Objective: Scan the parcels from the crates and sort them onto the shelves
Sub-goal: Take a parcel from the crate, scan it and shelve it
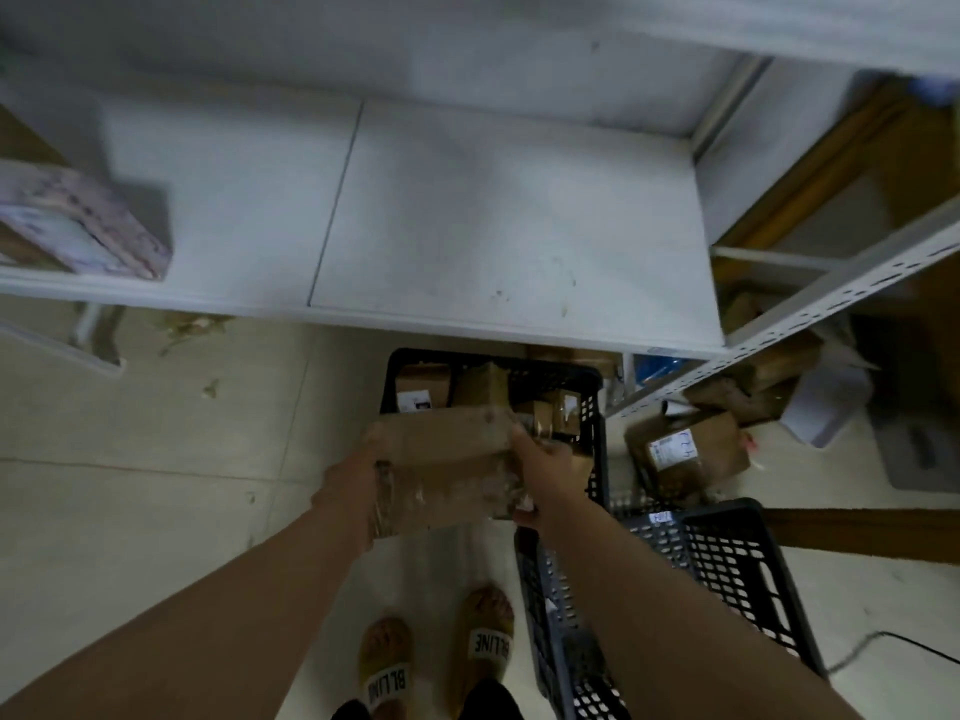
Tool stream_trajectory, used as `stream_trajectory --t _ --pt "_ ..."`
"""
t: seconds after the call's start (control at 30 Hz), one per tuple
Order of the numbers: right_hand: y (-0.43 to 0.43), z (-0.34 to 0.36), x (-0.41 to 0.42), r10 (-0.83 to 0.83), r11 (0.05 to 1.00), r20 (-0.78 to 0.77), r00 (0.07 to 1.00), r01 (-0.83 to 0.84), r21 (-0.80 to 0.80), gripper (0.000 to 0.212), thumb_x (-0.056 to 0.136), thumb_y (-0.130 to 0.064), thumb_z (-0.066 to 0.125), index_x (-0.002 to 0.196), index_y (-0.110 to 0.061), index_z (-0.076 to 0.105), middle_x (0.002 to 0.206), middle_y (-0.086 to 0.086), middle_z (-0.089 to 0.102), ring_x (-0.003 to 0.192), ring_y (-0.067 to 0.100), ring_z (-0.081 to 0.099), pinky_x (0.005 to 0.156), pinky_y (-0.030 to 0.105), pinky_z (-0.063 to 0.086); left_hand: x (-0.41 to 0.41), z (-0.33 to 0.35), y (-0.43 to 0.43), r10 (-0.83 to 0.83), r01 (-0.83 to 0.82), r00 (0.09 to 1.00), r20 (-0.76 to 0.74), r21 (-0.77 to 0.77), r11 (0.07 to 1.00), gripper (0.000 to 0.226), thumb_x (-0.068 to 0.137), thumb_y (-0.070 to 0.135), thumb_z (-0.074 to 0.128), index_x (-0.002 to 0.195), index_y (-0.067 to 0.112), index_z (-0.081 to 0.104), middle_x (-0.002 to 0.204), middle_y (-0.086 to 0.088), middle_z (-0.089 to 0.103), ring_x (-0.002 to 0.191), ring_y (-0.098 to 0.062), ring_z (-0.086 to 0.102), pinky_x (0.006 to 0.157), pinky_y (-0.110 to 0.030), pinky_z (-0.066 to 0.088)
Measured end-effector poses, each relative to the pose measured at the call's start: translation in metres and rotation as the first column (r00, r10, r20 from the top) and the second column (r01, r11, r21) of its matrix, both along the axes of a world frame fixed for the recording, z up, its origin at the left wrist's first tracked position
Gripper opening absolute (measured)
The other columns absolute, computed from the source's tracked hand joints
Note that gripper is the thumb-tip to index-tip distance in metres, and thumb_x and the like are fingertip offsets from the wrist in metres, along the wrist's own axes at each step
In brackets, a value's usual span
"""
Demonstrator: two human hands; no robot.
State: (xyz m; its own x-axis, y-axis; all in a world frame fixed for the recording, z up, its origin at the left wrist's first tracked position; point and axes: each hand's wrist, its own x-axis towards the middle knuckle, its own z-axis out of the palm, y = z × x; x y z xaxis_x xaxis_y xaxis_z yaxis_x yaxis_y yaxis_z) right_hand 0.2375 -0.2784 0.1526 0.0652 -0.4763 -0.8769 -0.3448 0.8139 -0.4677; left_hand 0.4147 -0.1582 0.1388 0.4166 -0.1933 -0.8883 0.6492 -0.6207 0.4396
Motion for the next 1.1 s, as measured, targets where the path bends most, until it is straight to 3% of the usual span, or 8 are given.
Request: stream_trajectory --t 0.07,0.13,0.3,0.53,0.7,0.83,0.97,1.1 --pt "0.007 0.041 -0.007 -0.005 0.996 -0.019 1.000 0.004 -0.087 0.045 0.096 -0.040 0.064 0.129 -0.019 0.042 0.103 0.004 0.055 0.088 0.022 0.058 0.084 0.048 0.057 -0.008 0.059 0.001 -0.031 0.027 0.996 -0.083 -0.049 0.998 0.031 0.102 0.035 0.055 0.105 0.005 0.065 0.095 -0.011 0.067 0.086 -0.034 0.067 0.062 -0.038 0.056" --pt "0.011 0.078 -0.015 -0.026 0.989 -0.014 1.000 0.024 -0.148 0.044 0.097 -0.035 0.064 0.130 -0.018 0.042 0.107 0.008 0.056 0.087 0.021 0.057 0.087 0.049 0.057 -0.014 0.101 -0.002 -0.106 0.095 0.990 -0.096 -0.112 0.989 0.029 0.102 0.021 0.055 0.079 0.007 0.063 0.064 -0.008 0.063 0.053 -0.025 0.063 0.038 -0.027 0.050" --pt "0.018 0.154 -0.043 -0.073 0.977 0.046 0.996 0.081 -0.200 0.038 0.100 -0.029 0.060 0.134 -0.018 0.048 0.124 0.011 0.055 0.101 0.029 0.056 0.088 0.049 0.056 -0.016 0.175 -0.005 -0.172 0.158 0.985 -0.017 -0.313 0.937 0.023 0.094 0.023 0.065 0.106 0.005 0.073 0.090 -0.012 0.073 0.075 -0.030 0.068 0.061 -0.035 0.058" --pt "0.024 0.216 -0.076 -0.076 0.966 0.020 0.997 0.079 -0.246 0.021 0.101 -0.027 0.057 0.119 -0.016 0.058 0.113 0.011 0.064 0.105 0.031 0.062 0.072 0.038 0.055 -0.034 0.235 -0.008 -0.279 0.223 0.956 -0.090 -0.397 0.890 0.016 0.089 0.020 0.066 0.100 0.009 0.069 0.089 -0.014 0.071 0.079 -0.031 0.066 0.087 -0.049 0.055" --pt "0.034 0.244 -0.104 -0.083 0.952 -0.010 0.996 0.077 -0.296 0.022 0.101 -0.023 0.054 0.121 -0.014 0.057 0.109 0.011 0.062 0.099 0.028 0.061 0.069 0.037 0.053 -0.060 0.256 -0.002 -0.331 0.250 0.936 -0.115 -0.443 0.861 0.014 0.091 0.014 0.061 0.102 0.008 0.066 0.087 -0.013 0.070 0.077 -0.029 0.066 0.053 -0.035 0.058" --pt "0.044 0.264 -0.132 -0.097 0.940 0.016 0.995 0.097 -0.327 0.016 0.101 -0.017 0.052 0.114 -0.010 0.058 0.095 0.010 0.059 0.086 0.025 0.058 0.061 0.034 0.050 -0.086 0.271 0.007 -0.377 0.299 0.920 -0.106 -0.432 0.851 0.024 0.087 0.016 0.063 0.109 0.007 0.067 0.092 -0.013 0.069 0.083 -0.031 0.065 0.066 -0.036 0.056" --pt "0.048 0.283 -0.173 -0.097 0.926 0.027 0.995 0.100 -0.363 0.017 0.099 -0.013 0.053 0.114 -0.009 0.060 0.096 0.011 0.060 0.084 0.024 0.058 0.064 0.033 0.052 -0.124 0.290 0.012 -0.450 0.395 0.891 -0.052 -0.396 0.829 0.000 0.081 0.010 0.059 0.081 0.010 0.058 0.081 -0.012 0.060 0.070 -0.027 0.057 0.068 -0.031 0.043" --pt "0.047 0.303 -0.227 -0.075 0.898 0.015 0.997 0.074 -0.434 0.030 0.089 -0.010 0.058 0.118 -0.016 0.056 0.099 0.011 0.060 0.087 0.025 0.055 0.071 0.036 0.049 -0.174 0.311 0.006 -0.496 0.452 0.868 0.022 -0.450 0.770 0.011 0.061 -0.003 0.057 0.065 0.007 0.054 0.065 -0.013 0.057 0.055 -0.025 0.058 0.047 -0.028 0.049"
